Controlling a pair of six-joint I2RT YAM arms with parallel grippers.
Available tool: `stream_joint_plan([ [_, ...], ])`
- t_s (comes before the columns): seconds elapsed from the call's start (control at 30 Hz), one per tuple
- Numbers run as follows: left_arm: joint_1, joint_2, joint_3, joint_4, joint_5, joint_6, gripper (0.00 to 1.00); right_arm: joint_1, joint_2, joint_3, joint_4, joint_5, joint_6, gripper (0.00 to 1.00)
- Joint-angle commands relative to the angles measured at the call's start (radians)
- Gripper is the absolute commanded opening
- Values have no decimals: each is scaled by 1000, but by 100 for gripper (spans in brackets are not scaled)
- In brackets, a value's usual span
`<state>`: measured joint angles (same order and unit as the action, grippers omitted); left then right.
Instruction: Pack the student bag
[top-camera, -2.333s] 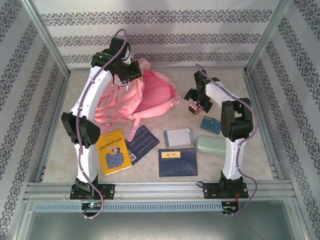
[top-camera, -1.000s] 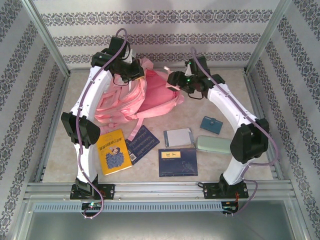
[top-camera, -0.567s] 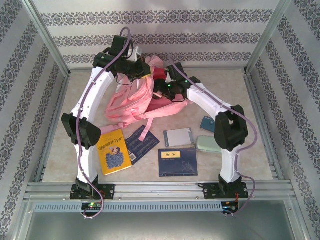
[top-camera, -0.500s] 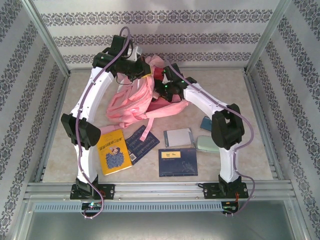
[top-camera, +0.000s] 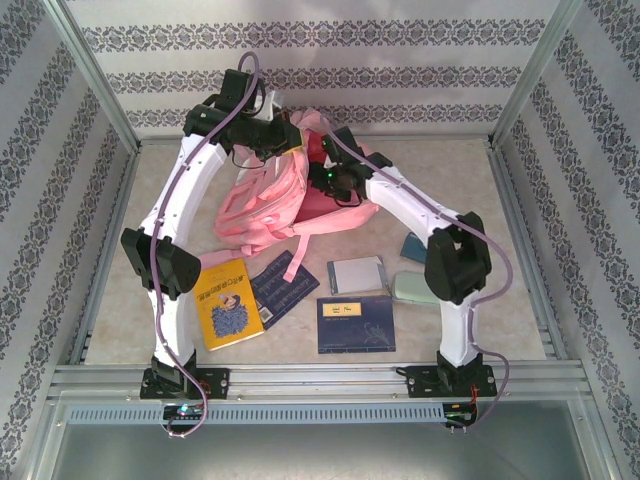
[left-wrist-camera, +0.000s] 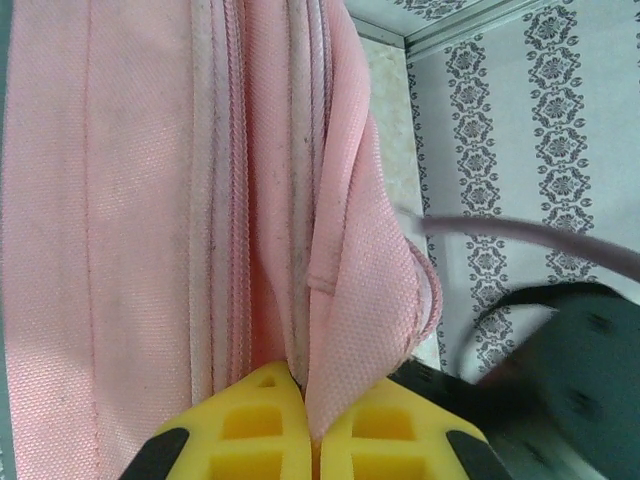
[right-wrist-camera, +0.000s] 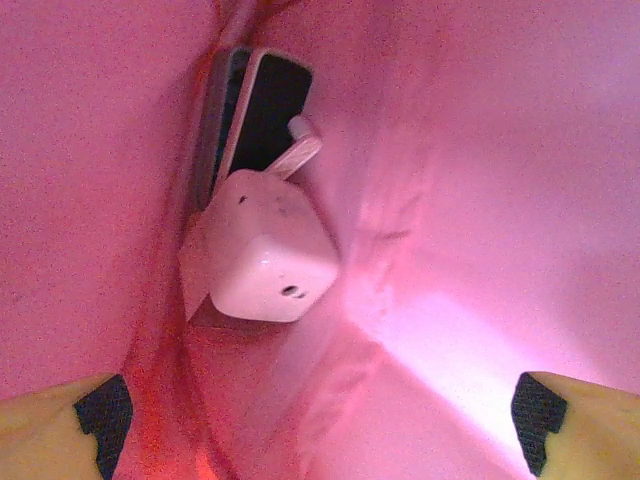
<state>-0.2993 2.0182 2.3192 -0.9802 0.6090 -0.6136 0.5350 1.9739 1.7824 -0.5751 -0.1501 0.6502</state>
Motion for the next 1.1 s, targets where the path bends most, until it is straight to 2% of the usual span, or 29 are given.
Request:
stream_joint_plan([
  [0.0, 11, -62, 66, 71, -26, 21, 0, 26, -156, 57, -160, 296, -197, 98],
  [0.07, 14, -58, 68, 68, -34, 20, 0, 28, -243, -31, -124, 350, -200, 98],
  [0.13, 18, -53, 73, 65, -40, 18, 0, 7, -333, -141, -75, 339, -135, 98],
  [0.23, 17, -49, 77, 57, -53, 15, 0, -109, -450, -326, 69, 85, -42, 98],
  [0.27, 17, -48, 78, 53, -58, 15, 0, -128, -490, -375, 97, 76, -33, 98],
  [0.37, 18, -52, 78, 40, -75, 16, 0, -102, -565, -422, 69, 187, -132, 98],
  [0.47, 16, -55, 74, 30, -83, 14, 0, -90, -605, -458, -3, 199, -167, 96],
  [0.6, 16, -61, 68, 19, -91, 9, 0, -99, -700, -603, -17, 183, -134, 91],
  [0.7, 16, -68, 59, 10, -98, 5, 0, -147, -704, -631, -141, 161, -88, 91],
  [0.77, 16, -72, 51, 2, -106, -1, 0, -190, -700, -651, -209, 149, -90, 98],
  [0.87, 16, -80, 35, -5, -110, -4, 0, -224, -695, -709, -215, 222, -88, 98],
  [1.07, 17, -98, 11, -15, -112, -9, 0, -368, -588, -735, -198, 175, -101, 98],
])
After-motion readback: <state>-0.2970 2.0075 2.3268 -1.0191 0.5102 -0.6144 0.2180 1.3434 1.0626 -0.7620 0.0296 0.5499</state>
